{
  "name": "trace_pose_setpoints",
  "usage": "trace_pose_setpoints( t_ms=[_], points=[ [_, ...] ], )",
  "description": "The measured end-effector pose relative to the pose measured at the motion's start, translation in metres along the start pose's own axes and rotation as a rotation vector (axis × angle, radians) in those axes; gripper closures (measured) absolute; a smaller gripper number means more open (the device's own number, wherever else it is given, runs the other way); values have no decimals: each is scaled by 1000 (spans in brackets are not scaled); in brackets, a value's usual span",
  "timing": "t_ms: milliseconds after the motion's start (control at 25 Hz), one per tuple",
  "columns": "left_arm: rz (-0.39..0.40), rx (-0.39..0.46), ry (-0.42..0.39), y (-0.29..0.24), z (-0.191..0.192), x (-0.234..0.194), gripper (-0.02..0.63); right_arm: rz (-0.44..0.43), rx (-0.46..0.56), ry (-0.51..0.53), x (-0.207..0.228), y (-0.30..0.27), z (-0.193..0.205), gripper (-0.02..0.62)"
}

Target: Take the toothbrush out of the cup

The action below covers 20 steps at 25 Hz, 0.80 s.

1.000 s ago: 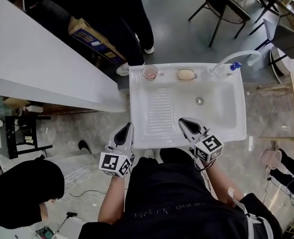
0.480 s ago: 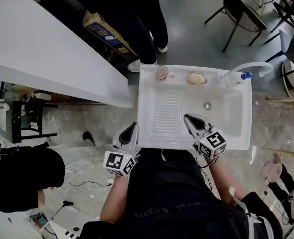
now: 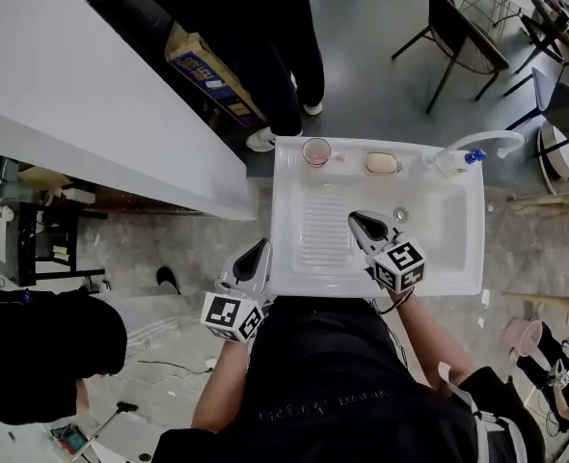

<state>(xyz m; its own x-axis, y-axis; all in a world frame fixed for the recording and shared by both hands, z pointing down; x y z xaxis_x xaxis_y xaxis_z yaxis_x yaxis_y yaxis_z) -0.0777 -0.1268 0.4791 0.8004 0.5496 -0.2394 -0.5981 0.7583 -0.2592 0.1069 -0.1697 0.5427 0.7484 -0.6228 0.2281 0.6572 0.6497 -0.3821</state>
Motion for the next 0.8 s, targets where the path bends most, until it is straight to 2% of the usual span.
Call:
trace_pose_setpoints(
  t_ms=[80, 520, 600, 800],
  points=[
    [0, 12, 25, 4, 0, -6, 598, 11, -16, 2, 1, -8, 6, 581],
    [17, -23, 28, 5, 12, -23, 598, 26, -67, 27, 8, -44, 13, 570],
    [33, -30, 28, 0, 14, -22, 598, 29, -70, 28, 11, -51, 13, 533],
    [108, -58, 3, -28, 22, -3, 598, 52, -81, 30, 27, -67, 12, 529]
  ],
)
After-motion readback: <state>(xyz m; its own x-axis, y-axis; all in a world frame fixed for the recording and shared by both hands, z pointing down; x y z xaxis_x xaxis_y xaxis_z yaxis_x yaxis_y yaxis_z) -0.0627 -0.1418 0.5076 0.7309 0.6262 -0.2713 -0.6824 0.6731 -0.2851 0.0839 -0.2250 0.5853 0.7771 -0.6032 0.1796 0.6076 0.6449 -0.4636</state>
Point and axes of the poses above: the fingertips, and each gripper's own axes: y backward along the fingers, x to its right, z out of its underside, the point moved 1 cm from there along y, backward along the fingers, and after that the axes turned 2 degrees about z, right-handed, at the moved point
